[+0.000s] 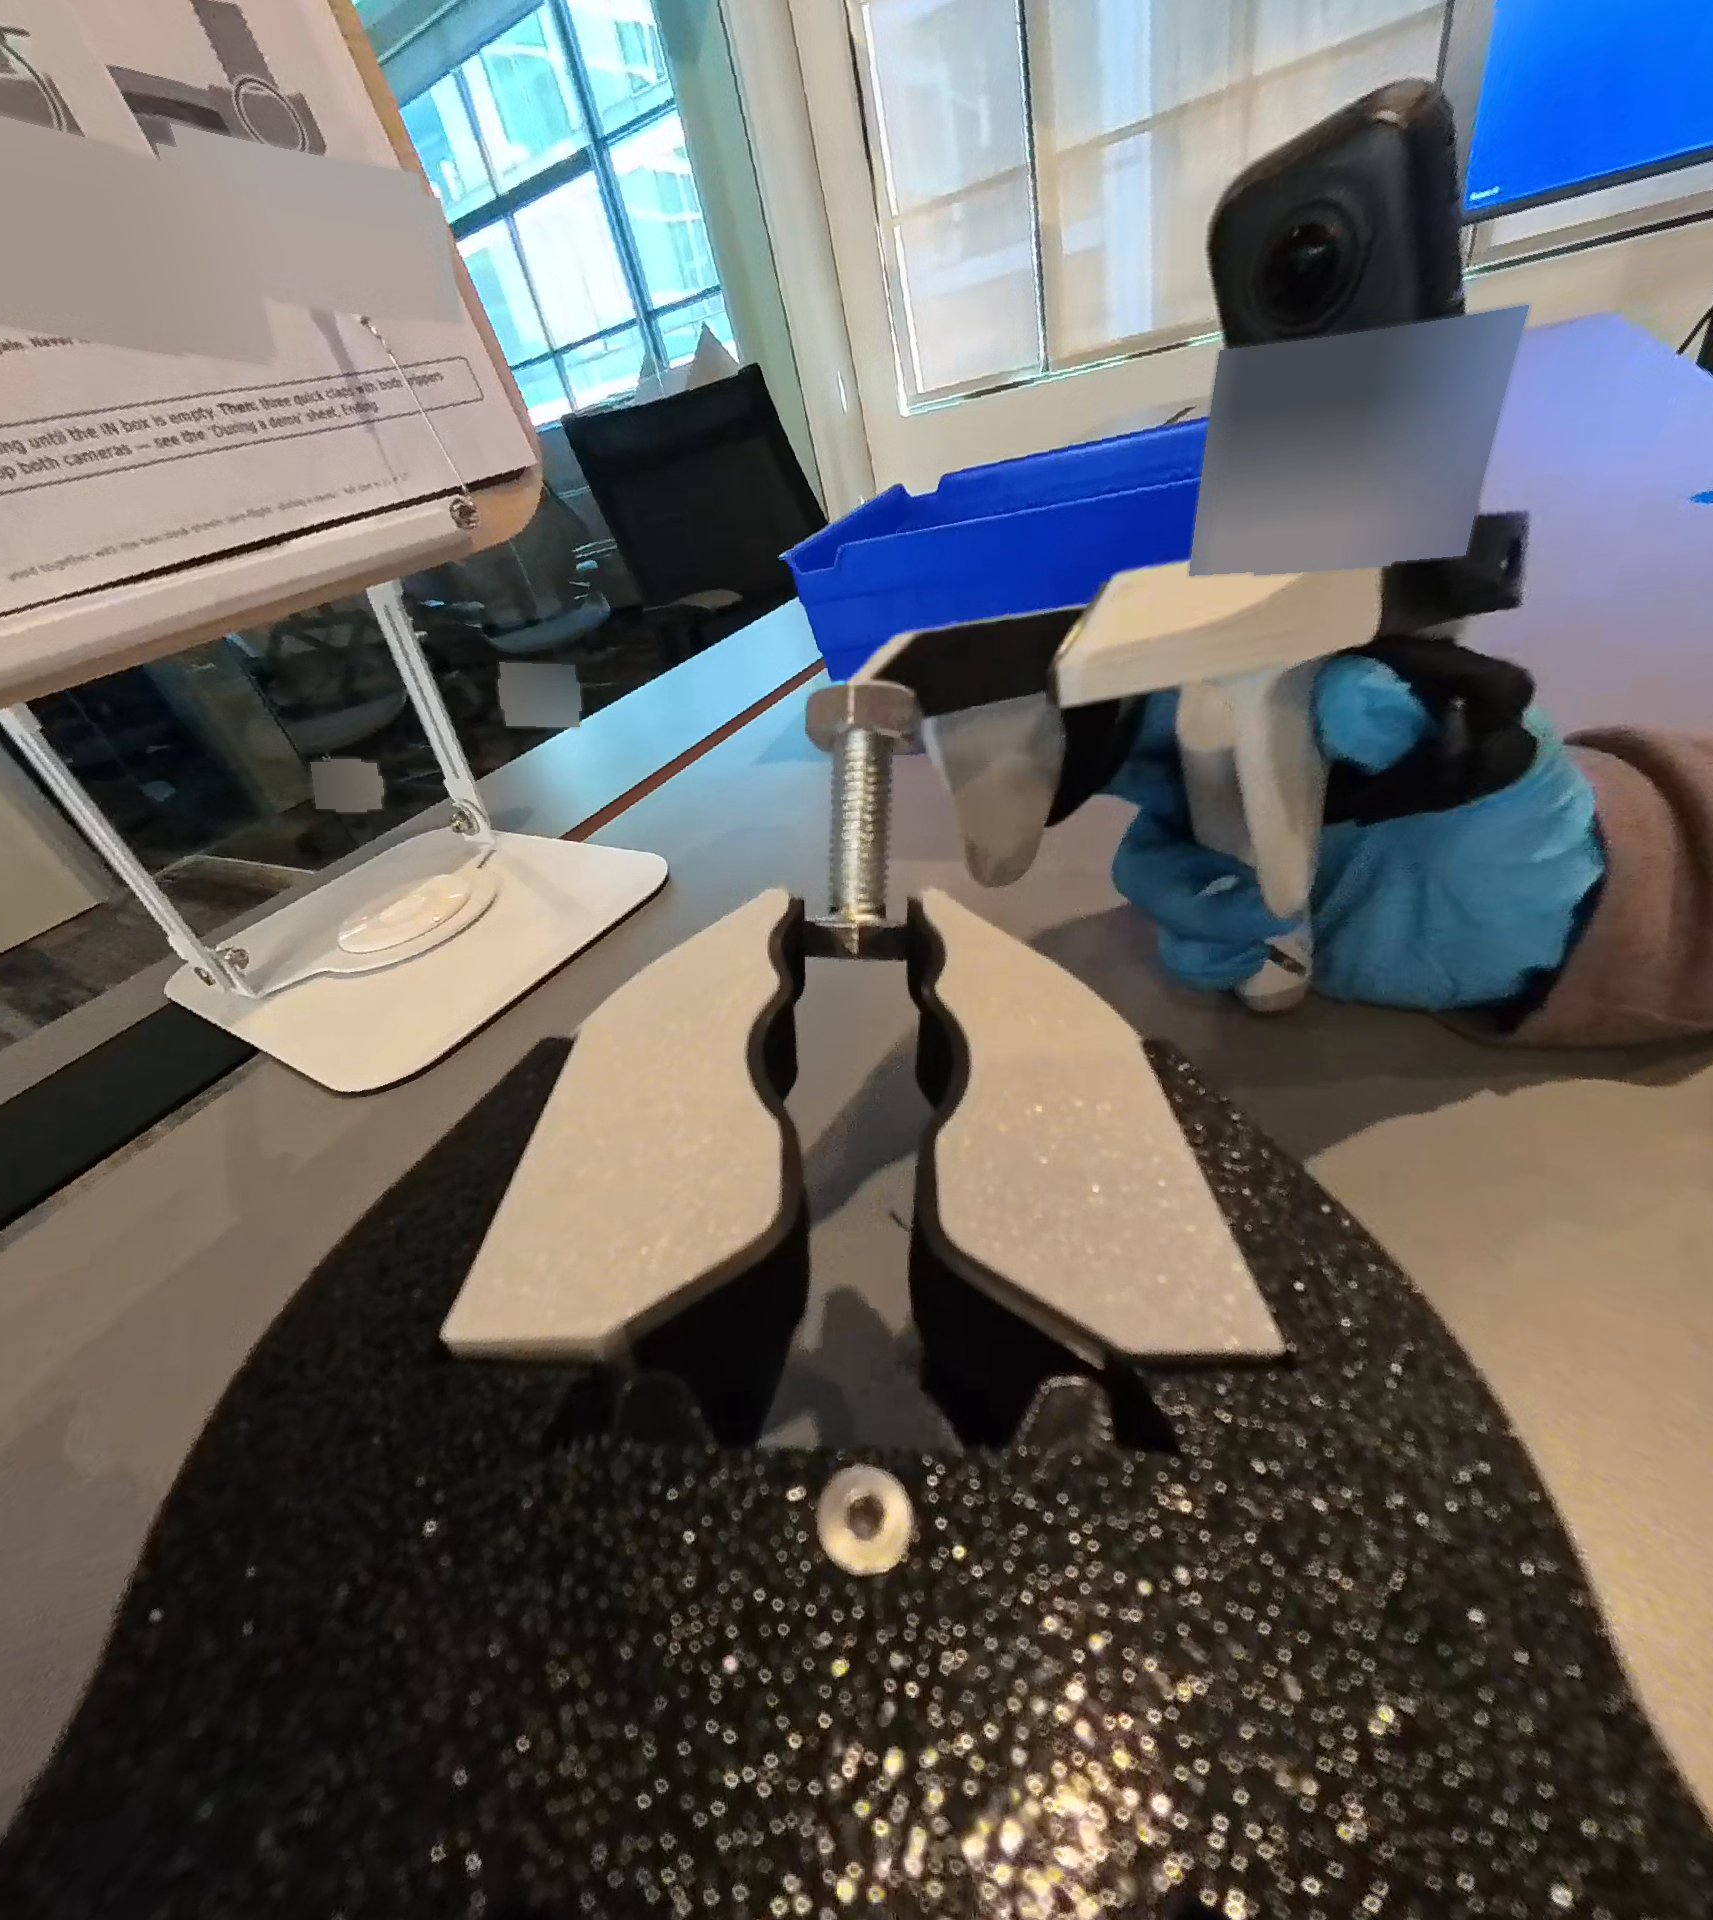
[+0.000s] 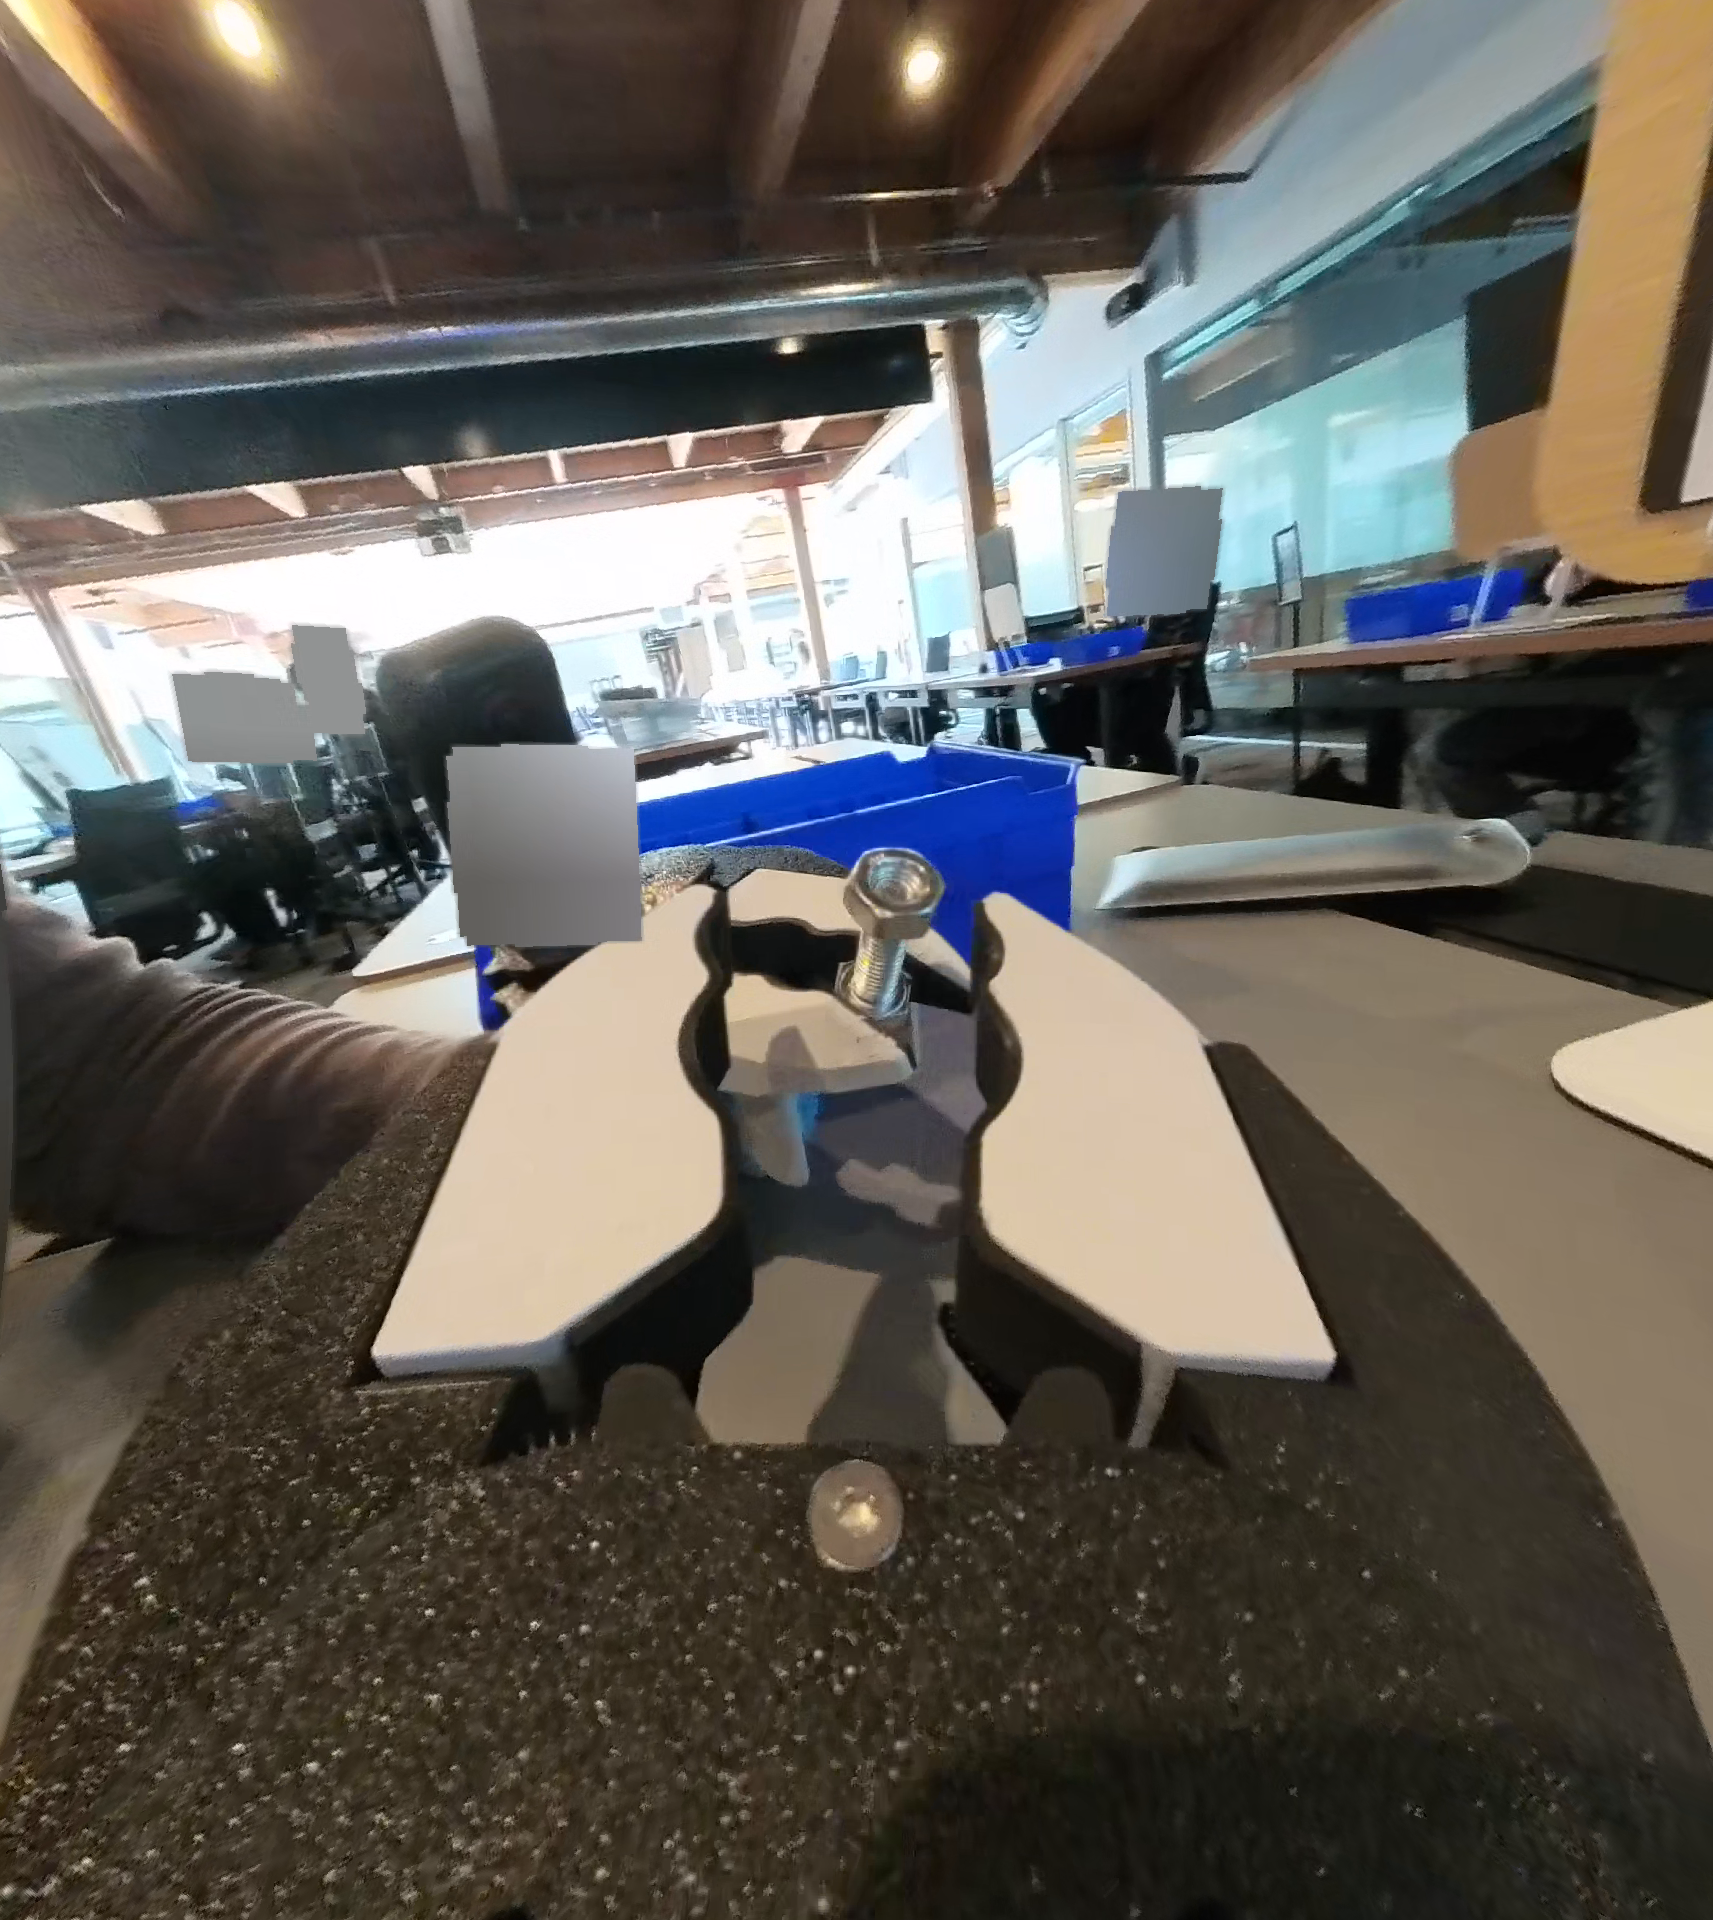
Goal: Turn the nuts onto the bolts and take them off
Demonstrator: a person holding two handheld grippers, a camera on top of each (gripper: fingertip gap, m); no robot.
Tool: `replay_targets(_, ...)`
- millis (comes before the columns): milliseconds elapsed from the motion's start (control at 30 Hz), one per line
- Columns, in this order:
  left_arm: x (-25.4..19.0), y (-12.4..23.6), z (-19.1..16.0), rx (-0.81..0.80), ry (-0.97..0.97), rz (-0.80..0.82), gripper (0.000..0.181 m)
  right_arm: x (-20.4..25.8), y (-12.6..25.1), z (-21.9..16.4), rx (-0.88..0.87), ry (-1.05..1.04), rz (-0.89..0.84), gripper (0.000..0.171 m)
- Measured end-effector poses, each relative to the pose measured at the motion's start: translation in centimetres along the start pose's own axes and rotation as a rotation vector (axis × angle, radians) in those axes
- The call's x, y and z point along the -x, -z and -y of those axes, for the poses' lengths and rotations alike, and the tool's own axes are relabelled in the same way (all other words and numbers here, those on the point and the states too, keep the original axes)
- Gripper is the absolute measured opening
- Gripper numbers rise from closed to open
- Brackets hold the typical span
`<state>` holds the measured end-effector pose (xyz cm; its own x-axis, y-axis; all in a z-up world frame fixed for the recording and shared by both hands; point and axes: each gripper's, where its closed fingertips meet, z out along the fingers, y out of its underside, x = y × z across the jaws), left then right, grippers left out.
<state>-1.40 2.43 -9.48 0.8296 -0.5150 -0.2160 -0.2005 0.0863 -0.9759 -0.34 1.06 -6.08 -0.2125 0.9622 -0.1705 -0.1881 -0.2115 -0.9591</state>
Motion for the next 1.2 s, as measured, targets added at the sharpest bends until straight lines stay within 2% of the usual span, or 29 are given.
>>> replay_targets(100,0.0,0.0,0.0,-0.003,-0.009,0.003,0.018,0.9,0.0,-0.4,0.038,-0.016,0.051,0.033)
replay_targets(133,0.0,0.0,0.0,-0.003,-0.004,0.004,0.018,1.5,0.3,-0.3,0.031,-0.030,0.097,0.022)
replay_targets(333,-0.1,-0.1,-0.1,0.009,-0.012,0.001,0.018,-0.2,0.1,0.0,-0.004,0.007,-0.010,0.041)
replay_targets(400,-0.1,0.0,-0.1,0.008,-0.015,0.002,0.018,0.8,0.1,-0.4,0.032,-0.023,0.048,0.037)
replay_targets(433,0.0,0.0,0.0,0.003,-0.010,0.006,0.018,1.5,0.3,-0.4,0.036,-0.045,0.100,0.026)
replay_targets(467,0.0,0.0,-0.1,0.005,-0.004,0.004,0.018,1.9,0.6,-0.1,0.023,-0.061,0.135,0.022)
replay_targets(633,-0.1,-0.1,-0.2,0.018,-0.014,0.001,0.018,-0.8,0.4,0.0,-0.009,-0.023,-0.036,0.040)
replay_targets(667,-0.2,-0.1,-0.3,0.019,-0.019,0.001,0.018,-0.5,0.2,0.0,-0.009,0.002,-0.020,0.040)
replay_targets(733,-0.2,-0.1,-0.2,0.017,-0.021,0.003,0.018,0.8,0.4,-0.1,0.013,-0.019,0.054,0.030)
replay_targets(767,-0.1,-0.1,-0.2,0.017,-0.017,0.003,0.018,1.6,0.7,-0.1,0.017,-0.034,0.110,0.016)
replay_targets(967,-0.2,-0.1,-0.3,0.024,-0.021,0.001,0.018,-0.6,0.4,-0.2,0.000,0.002,-0.027,0.036)
replay_targets(1033,-0.2,-0.1,-0.3,0.021,-0.021,0.003,0.018,0.4,0.2,-0.7,0.041,-0.007,0.032,0.027)
replay_targets(1067,-0.1,-0.1,-0.2,0.019,-0.016,0.004,0.018,1.3,0.4,-0.8,0.058,-0.024,0.094,0.015)
replay_targets(1100,-0.1,-0.1,-0.2,0.019,-0.011,0.003,0.018,1.8,0.5,-0.7,0.056,-0.039,0.125,0.015)
replay_targets(1200,-0.1,-0.1,-0.3,0.023,-0.012,0.002,0.018,0.4,0.5,-0.6,0.044,-0.016,0.026,0.025)
